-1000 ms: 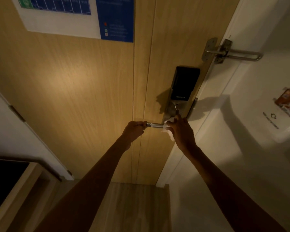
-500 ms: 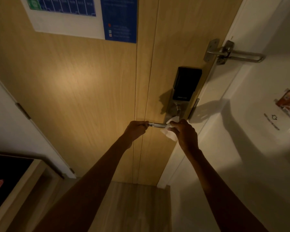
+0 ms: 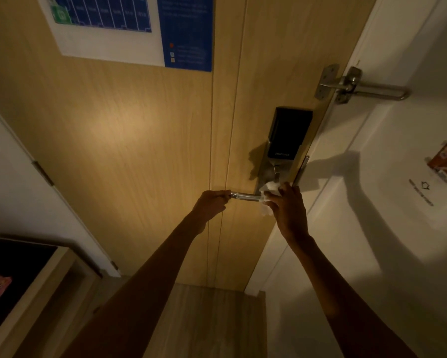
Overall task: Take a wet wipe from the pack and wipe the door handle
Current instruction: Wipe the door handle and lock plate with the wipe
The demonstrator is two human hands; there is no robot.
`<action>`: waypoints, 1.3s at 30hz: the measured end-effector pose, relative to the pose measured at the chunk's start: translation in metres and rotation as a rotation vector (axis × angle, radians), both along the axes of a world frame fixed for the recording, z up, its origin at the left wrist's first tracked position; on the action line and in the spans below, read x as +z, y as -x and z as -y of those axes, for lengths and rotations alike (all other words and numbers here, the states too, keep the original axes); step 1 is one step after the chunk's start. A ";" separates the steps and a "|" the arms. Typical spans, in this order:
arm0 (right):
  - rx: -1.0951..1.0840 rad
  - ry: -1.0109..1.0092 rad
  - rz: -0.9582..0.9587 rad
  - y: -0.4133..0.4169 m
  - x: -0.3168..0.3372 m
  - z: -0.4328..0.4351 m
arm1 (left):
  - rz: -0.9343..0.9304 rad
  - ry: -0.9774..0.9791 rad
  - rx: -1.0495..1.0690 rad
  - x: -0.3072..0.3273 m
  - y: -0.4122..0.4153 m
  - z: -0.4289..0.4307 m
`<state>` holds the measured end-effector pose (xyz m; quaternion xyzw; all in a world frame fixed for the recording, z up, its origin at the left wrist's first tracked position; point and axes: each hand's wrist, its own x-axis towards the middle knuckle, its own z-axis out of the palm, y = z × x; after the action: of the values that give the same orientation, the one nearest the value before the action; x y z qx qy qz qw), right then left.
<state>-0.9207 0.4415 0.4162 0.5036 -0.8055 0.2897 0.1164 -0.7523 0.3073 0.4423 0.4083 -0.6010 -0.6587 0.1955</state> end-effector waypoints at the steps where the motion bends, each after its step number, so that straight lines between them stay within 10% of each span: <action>1: 0.017 -0.033 -0.048 -0.001 -0.001 0.003 | -0.014 -0.002 -0.003 0.000 -0.001 0.000; 39: -0.002 -0.246 -0.344 -0.044 0.000 0.058 | -0.111 0.073 -0.211 -0.014 -0.010 0.037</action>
<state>-0.8770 0.3833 0.4167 0.5552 -0.8036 0.0988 0.1904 -0.7426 0.2702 0.4285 0.2984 -0.6524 -0.6749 0.1727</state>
